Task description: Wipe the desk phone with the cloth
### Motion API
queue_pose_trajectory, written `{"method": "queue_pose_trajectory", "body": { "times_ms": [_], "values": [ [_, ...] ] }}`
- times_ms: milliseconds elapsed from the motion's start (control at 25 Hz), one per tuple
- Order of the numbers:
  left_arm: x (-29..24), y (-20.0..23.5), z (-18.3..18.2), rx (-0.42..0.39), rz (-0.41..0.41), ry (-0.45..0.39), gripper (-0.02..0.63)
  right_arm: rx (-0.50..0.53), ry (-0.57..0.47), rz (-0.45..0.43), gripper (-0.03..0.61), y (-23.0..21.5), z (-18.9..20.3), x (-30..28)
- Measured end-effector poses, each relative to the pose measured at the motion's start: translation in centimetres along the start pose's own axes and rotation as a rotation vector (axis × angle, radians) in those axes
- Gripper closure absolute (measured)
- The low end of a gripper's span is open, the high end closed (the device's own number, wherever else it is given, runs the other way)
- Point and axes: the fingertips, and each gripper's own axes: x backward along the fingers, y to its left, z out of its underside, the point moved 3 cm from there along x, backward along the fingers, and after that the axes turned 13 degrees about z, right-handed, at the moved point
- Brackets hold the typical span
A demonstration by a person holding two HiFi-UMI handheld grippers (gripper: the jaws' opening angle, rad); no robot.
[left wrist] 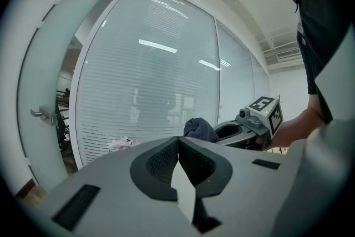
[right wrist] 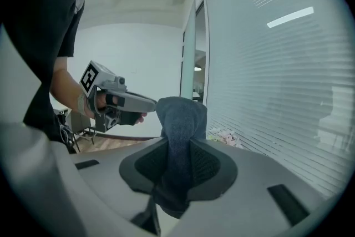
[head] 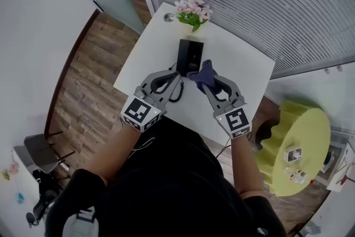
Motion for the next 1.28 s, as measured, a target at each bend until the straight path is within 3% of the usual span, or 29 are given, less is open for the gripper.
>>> {"method": "queue_pose_trajectory", "body": {
  "times_ms": [520, 960, 1280],
  "values": [
    [-5.1, 8.2, 5.6, 0.046, -0.016, 0.088, 0.603, 0.436, 0.237, -0.009, 0.476, -2.7, 6.2, -10.5],
    [-8.0, 14.4, 9.7, 0.092, -0.056, 0.123, 0.603, 0.543, 0.345, -0.034, 0.476, -4.9, 11.7, -19.0],
    [-9.3, 16.4, 12.2, 0.126, -0.048, 0.151, 0.603, 0.649, 0.369, -0.03, 0.477, -5.6, 14.4, -22.5]
  ]
}}
